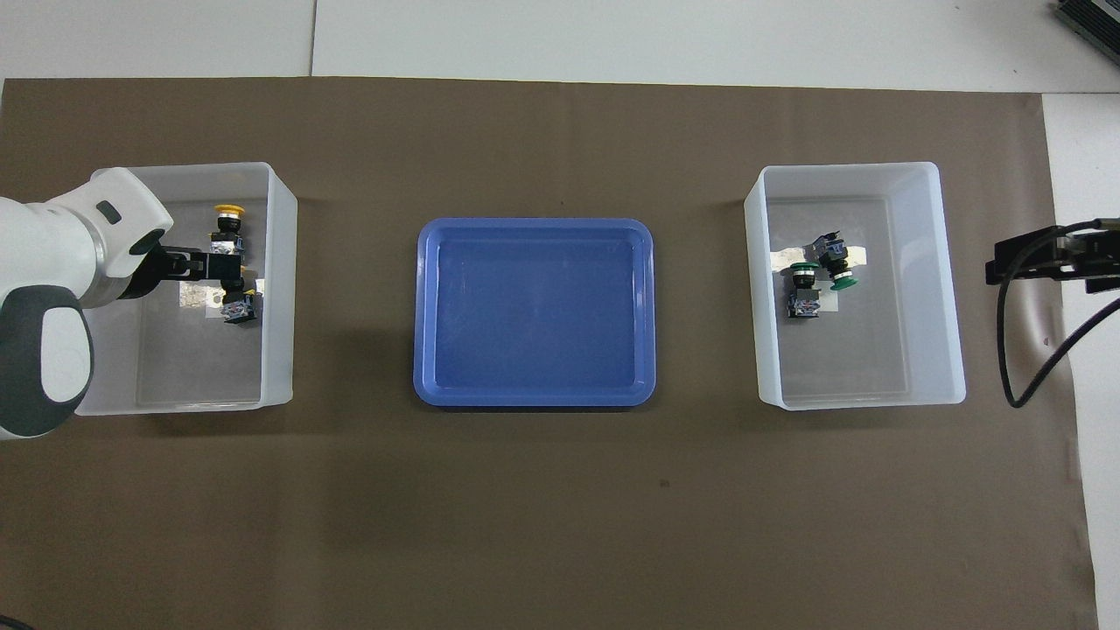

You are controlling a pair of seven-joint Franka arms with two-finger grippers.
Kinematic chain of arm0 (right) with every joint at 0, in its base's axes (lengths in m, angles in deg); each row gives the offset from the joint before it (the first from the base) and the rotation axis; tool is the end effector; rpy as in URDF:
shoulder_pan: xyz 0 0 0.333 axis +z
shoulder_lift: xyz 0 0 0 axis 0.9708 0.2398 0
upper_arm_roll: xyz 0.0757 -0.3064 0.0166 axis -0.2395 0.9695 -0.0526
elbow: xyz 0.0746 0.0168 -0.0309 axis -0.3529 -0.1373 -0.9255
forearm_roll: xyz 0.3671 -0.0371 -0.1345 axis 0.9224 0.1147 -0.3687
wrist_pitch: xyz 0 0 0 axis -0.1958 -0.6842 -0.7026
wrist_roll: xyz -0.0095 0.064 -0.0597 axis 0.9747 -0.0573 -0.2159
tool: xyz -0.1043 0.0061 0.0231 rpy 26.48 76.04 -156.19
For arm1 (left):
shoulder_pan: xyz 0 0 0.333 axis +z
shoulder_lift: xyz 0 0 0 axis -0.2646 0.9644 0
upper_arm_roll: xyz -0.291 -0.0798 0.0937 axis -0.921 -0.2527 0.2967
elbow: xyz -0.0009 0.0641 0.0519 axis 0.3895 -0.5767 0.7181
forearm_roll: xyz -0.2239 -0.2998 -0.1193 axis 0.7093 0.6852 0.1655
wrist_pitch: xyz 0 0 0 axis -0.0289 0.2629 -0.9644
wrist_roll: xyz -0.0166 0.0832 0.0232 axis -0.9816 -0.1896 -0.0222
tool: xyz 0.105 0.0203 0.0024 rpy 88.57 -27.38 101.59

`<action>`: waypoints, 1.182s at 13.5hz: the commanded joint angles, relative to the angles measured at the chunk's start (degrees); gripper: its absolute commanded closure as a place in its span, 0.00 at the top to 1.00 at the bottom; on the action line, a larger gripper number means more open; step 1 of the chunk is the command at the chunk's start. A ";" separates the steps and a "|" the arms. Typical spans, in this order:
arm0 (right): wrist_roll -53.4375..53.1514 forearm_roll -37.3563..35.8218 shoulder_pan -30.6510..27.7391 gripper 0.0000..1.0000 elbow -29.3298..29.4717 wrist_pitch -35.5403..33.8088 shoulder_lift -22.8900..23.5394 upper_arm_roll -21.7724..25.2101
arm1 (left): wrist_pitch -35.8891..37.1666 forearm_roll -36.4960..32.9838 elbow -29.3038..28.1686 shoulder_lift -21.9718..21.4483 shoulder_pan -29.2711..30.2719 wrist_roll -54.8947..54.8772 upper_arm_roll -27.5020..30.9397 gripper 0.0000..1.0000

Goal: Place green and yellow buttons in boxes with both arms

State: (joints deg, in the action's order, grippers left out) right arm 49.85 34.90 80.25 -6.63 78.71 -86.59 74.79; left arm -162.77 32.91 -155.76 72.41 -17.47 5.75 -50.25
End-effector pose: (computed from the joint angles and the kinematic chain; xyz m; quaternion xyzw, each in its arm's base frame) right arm 0.5592 -0.0276 0.6121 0.9989 -0.0453 0.0036 0.0063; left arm 0.5689 -0.0368 0.4668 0.9910 -0.0783 0.1084 0.0099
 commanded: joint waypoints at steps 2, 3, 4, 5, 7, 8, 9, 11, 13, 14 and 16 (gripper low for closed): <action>-0.50 0.33 0.10 1.00 -1.36 0.21 -1.19 -0.52 | 11.22 -1.19 3.98 -4.67 -2.44 -0.69 0.43 1.00; -0.50 0.33 0.36 1.00 -1.36 0.21 -1.19 -0.52 | 14.74 -1.28 7.05 -4.41 -2.44 -0.77 0.43 1.00; -0.50 0.33 0.54 1.00 -1.36 0.21 -1.19 -0.61 | 18.51 -1.28 10.74 -3.72 -2.35 -0.95 0.43 1.00; -0.50 0.33 0.71 1.00 -1.36 0.21 -1.19 -0.61 | 21.68 -1.28 14.78 -2.49 -2.26 -0.95 0.52 1.00; -0.50 0.33 0.71 1.00 -1.36 0.21 -1.19 -0.52 | 28.18 -1.36 23.82 0.84 -1.65 -1.12 0.52 1.00; -0.50 0.33 0.71 1.00 -1.36 0.21 -1.19 -0.52 | 31.09 -1.45 27.70 2.69 -1.47 -1.13 0.61 1.00; -0.50 0.33 0.71 1.00 -1.36 0.21 -1.19 -0.61 | 34.16 -1.28 31.30 4.53 -1.47 -1.13 0.87 1.00; -0.50 0.33 0.71 1.00 -1.36 0.21 -1.19 -0.52 | 37.70 -1.19 33.54 5.34 -1.56 -1.30 0.96 1.00; -0.50 0.33 0.71 1.00 -1.36 0.21 -1.19 -0.61 | 38.41 -1.01 29.35 2.03 -1.56 -1.56 1.05 1.00; -0.50 0.33 0.71 1.00 -1.36 0.21 -1.19 -0.52 | 37.46 -1.01 26.01 0.00 -1.56 -1.39 1.05 1.00; -0.50 0.33 0.71 1.00 -1.36 0.21 -1.19 -0.61 | 37.01 -1.01 25.28 -0.46 -1.39 -1.65 1.14 1.00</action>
State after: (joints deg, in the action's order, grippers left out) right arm 49.85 34.90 81.04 -6.65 78.71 -86.59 74.42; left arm -125.82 32.40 -127.32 74.71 -19.17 5.27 -49.23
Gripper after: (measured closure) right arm 0.000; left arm 0.000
